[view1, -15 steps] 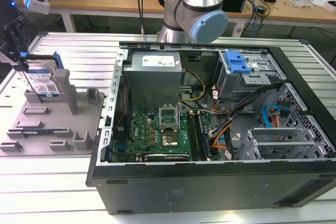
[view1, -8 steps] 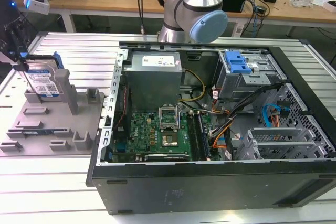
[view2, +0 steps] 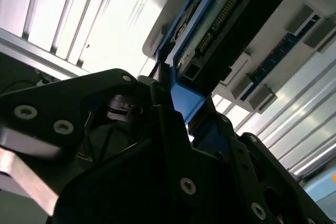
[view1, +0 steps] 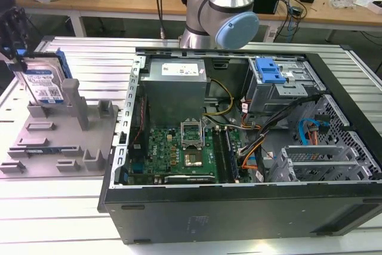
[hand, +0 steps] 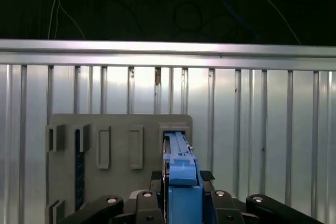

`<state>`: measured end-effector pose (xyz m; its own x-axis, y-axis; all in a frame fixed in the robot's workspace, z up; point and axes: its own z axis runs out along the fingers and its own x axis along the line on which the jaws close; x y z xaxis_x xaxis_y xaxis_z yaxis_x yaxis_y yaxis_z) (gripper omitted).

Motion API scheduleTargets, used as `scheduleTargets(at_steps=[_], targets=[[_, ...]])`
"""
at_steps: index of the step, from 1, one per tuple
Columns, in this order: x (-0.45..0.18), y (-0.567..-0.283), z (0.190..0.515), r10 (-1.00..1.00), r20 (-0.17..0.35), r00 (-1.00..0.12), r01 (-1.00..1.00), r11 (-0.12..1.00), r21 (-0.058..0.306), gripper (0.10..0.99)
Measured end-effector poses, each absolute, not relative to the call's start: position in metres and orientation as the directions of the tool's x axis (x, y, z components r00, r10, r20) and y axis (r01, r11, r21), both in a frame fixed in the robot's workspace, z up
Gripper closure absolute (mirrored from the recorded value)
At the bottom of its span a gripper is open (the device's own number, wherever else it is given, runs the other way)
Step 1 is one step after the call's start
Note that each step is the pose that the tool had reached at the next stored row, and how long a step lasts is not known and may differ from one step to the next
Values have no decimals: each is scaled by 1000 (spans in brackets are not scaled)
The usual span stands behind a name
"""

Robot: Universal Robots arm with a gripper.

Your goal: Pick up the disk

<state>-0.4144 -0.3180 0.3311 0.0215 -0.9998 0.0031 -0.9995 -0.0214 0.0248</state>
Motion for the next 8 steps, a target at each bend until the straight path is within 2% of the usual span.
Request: scheduleTargets(at_steps=[8], targets=[[-414,-319,379,-1000,3,22,-999,-21,31,722]])
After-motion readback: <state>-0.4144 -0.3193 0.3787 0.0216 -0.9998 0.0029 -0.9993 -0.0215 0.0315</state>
